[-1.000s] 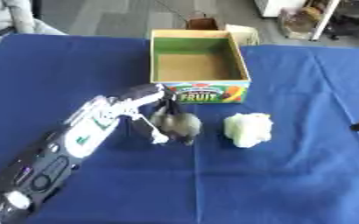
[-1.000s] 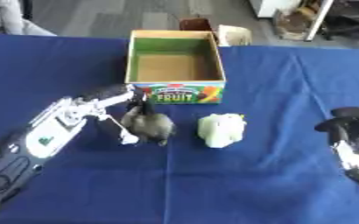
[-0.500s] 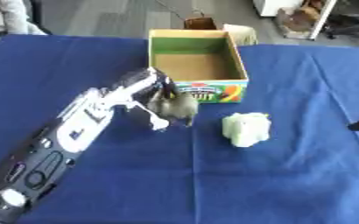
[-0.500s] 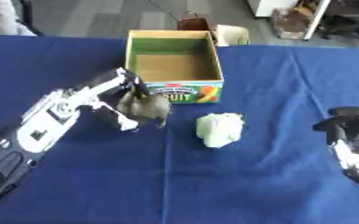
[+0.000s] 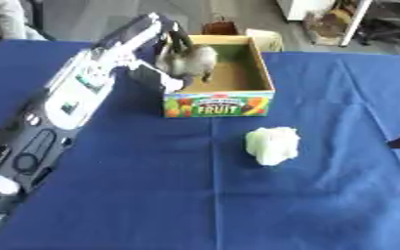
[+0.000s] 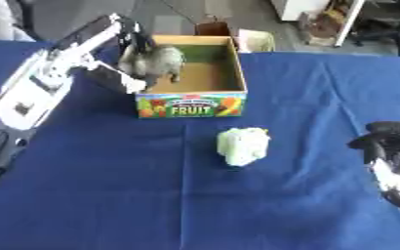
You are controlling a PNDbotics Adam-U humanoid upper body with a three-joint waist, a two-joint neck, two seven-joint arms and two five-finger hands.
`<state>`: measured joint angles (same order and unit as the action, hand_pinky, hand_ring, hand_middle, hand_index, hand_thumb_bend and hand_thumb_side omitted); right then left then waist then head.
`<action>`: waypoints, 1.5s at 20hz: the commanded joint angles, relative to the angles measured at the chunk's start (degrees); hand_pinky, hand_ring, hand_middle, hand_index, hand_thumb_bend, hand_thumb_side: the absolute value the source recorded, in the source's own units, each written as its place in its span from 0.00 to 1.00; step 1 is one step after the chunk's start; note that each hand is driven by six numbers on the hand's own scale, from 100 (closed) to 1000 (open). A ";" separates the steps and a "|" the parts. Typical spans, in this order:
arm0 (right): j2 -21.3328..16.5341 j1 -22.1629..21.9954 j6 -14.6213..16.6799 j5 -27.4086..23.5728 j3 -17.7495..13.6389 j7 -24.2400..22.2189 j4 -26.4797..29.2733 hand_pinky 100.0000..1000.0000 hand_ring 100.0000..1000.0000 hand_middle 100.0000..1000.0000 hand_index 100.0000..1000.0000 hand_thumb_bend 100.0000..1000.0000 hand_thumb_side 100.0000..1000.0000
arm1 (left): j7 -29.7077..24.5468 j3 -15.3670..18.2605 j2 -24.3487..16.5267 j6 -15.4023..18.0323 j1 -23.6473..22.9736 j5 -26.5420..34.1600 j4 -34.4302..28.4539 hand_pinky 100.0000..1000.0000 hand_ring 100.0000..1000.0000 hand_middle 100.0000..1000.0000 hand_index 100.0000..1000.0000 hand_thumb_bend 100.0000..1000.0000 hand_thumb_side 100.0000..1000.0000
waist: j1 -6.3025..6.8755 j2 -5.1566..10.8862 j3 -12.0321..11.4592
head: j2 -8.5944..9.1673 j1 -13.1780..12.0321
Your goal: Pick up objects on the table and place them in the box.
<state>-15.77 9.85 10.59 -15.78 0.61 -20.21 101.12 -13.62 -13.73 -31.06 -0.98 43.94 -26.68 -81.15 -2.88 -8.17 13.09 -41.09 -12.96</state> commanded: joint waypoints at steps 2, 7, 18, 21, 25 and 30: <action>-0.26 0.66 0.12 -0.20 0.31 -0.55 0.83 0.66 0.57 0.42 0.67 0.00 0.00 | 2.23 2.07 2.54 1.58 4.99 -4.60 8.62 0.42 0.28 0.27 0.50 0.10 0.00 | -0.17 0.46 0.53 | 0.82 -0.84; 0.05 1.12 0.03 -0.35 1.38 -1.61 0.74 0.66 0.57 0.42 0.67 0.00 0.00 | 4.54 4.72 7.21 4.46 9.72 -10.26 19.81 0.44 0.29 0.28 0.50 0.11 0.00 | -0.41 0.10 1.88 | 1.37 -2.25; 0.31 1.50 -0.13 -0.26 2.04 -2.67 0.58 0.66 0.57 0.42 0.67 0.00 0.00 | 8.43 7.84 9.46 6.10 12.01 -13.52 26.95 0.45 0.33 0.33 0.54 0.16 0.01 | 0.08 -0.32 3.29 | 2.19 -2.98; 0.20 1.54 -0.13 -0.03 1.84 -2.61 0.42 0.66 0.57 0.42 0.67 0.00 0.00 | 7.19 7.45 8.46 6.35 11.00 -10.33 23.50 0.46 0.37 0.38 0.58 0.20 0.00 | 0.22 -0.28 2.93 | 2.26 -2.72; -1.98 3.22 0.83 -0.06 1.45 -2.21 0.15 0.66 0.57 0.42 0.67 0.00 0.00 | 5.03 7.01 5.53 5.74 7.57 -1.48 13.69 0.47 0.41 0.45 0.63 0.26 0.00 | 0.45 -0.07 1.87 | 1.98 -1.67; -7.35 8.37 3.74 -1.10 2.41 -2.60 -0.67 0.66 0.57 0.42 0.68 0.00 0.00 | 4.19 8.65 1.76 1.47 -0.73 14.38 -1.40 0.47 0.41 0.46 0.62 0.23 0.00 | 0.67 0.10 0.07 | 1.68 0.14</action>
<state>-20.47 17.27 13.44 -16.35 3.06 -22.67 100.16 -9.36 -6.03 -27.03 1.52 42.57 -15.95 -78.17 -2.22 -9.12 13.00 -39.68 -13.36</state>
